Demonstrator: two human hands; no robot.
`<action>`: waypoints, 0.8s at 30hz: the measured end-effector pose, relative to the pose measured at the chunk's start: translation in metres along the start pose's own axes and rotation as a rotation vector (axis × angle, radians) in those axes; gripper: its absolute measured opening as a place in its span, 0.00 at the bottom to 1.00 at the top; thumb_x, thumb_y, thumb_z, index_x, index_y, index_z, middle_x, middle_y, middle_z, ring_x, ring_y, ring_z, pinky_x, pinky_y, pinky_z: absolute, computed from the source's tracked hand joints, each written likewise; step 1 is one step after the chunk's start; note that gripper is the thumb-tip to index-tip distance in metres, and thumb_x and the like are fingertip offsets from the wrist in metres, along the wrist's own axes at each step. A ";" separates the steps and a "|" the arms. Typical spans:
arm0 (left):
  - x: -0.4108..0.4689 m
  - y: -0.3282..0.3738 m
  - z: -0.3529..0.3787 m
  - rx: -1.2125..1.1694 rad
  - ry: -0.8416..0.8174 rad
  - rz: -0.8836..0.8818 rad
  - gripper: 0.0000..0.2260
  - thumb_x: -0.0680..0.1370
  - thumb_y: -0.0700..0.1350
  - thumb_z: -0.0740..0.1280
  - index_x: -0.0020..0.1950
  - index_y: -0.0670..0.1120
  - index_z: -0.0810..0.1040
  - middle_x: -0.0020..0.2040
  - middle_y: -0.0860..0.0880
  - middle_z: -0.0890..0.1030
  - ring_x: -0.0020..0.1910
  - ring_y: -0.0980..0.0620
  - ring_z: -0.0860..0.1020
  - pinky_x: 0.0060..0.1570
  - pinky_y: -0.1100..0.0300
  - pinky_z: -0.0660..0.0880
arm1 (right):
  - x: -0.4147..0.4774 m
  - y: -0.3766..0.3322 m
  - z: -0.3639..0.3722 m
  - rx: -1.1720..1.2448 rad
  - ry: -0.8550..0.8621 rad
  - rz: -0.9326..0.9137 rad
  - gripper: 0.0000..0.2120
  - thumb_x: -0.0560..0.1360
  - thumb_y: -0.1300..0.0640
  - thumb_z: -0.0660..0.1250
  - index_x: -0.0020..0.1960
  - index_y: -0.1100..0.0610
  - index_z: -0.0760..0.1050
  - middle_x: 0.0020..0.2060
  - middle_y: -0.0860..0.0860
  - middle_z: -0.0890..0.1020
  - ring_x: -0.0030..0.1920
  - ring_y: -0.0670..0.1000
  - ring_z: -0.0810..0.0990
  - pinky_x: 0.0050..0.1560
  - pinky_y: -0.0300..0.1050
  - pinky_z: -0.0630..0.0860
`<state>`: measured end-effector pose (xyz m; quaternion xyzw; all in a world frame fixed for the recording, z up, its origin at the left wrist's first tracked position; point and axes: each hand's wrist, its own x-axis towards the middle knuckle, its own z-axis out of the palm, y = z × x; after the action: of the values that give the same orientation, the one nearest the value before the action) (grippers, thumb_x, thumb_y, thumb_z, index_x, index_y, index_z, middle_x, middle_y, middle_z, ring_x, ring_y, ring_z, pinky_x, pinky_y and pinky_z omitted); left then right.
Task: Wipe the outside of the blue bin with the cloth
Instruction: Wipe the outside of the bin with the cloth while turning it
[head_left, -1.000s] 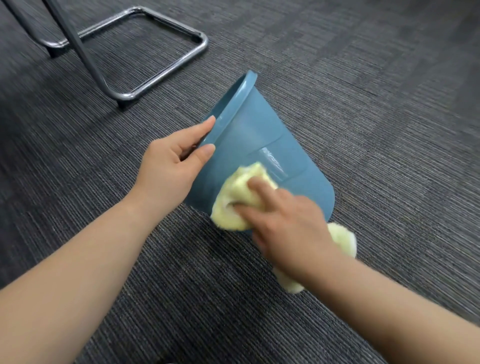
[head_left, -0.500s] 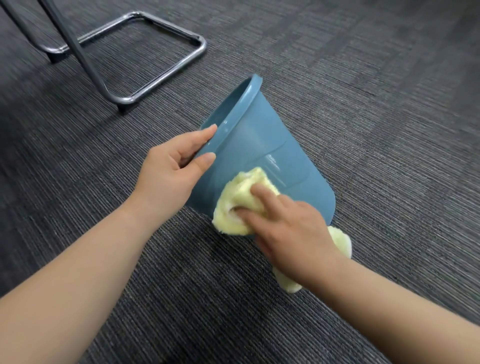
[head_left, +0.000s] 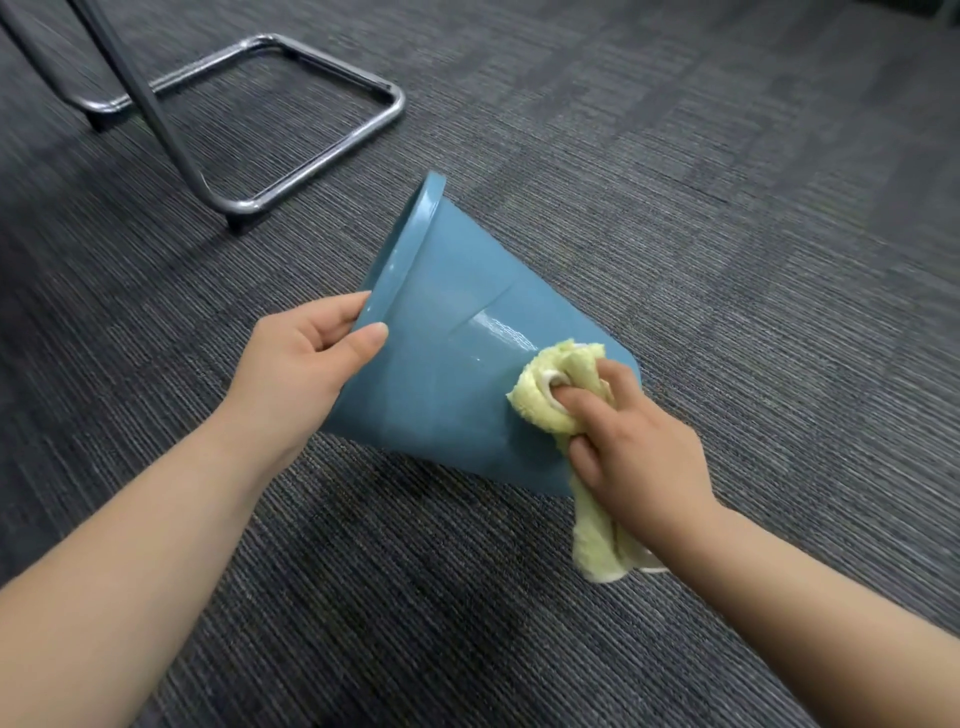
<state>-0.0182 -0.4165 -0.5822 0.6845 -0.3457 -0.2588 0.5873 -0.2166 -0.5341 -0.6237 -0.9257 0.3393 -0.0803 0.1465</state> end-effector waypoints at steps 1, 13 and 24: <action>0.000 0.003 0.001 0.010 0.006 0.022 0.15 0.74 0.34 0.61 0.43 0.55 0.78 0.34 0.66 0.82 0.38 0.66 0.80 0.37 0.72 0.74 | 0.001 -0.001 0.000 0.001 0.000 0.008 0.18 0.72 0.56 0.62 0.61 0.47 0.71 0.67 0.53 0.66 0.50 0.58 0.77 0.36 0.43 0.63; 0.016 0.031 -0.002 0.657 0.066 0.387 0.13 0.71 0.43 0.63 0.54 0.47 0.78 0.45 0.60 0.77 0.46 0.61 0.74 0.47 0.73 0.67 | 0.019 0.004 -0.001 0.133 0.079 0.088 0.18 0.71 0.59 0.62 0.60 0.50 0.71 0.65 0.55 0.68 0.44 0.59 0.77 0.33 0.42 0.62; 0.008 0.007 0.021 0.895 -0.167 0.272 0.14 0.72 0.44 0.63 0.57 0.45 0.77 0.50 0.43 0.83 0.49 0.43 0.80 0.49 0.47 0.76 | 0.010 0.032 -0.013 0.172 0.168 0.156 0.16 0.70 0.60 0.66 0.57 0.53 0.74 0.63 0.56 0.71 0.43 0.58 0.78 0.28 0.39 0.61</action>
<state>-0.0302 -0.4367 -0.5787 0.7958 -0.5558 -0.0591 0.2333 -0.2318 -0.5666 -0.6214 -0.8706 0.4132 -0.1747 0.2022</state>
